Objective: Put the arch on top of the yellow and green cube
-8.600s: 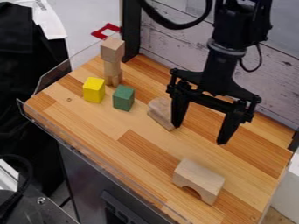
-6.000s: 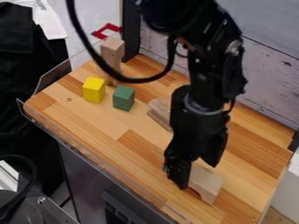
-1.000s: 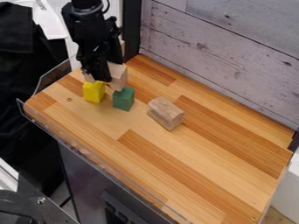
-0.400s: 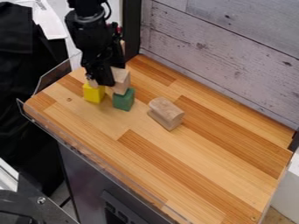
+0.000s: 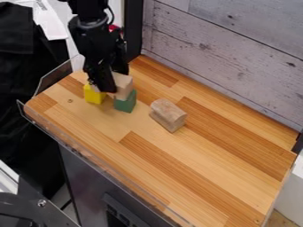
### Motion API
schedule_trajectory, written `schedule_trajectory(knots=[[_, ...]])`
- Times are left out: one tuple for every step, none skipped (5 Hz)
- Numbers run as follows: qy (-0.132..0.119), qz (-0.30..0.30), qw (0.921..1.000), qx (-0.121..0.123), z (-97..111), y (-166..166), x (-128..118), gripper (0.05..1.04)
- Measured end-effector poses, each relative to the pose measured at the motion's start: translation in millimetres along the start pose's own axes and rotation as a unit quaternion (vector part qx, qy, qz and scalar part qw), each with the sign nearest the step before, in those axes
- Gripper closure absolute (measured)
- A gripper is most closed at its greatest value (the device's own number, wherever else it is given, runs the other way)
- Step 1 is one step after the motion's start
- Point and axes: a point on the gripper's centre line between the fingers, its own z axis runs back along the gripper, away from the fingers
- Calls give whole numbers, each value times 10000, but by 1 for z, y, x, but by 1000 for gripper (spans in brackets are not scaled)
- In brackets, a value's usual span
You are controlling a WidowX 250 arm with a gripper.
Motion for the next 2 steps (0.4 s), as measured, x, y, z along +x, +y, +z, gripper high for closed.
schedule_trajectory(knots=[[22, -32, 10000, -7, 0, 0, -1, 79], [27, -85, 10000, 16, 0, 0, -1, 84]])
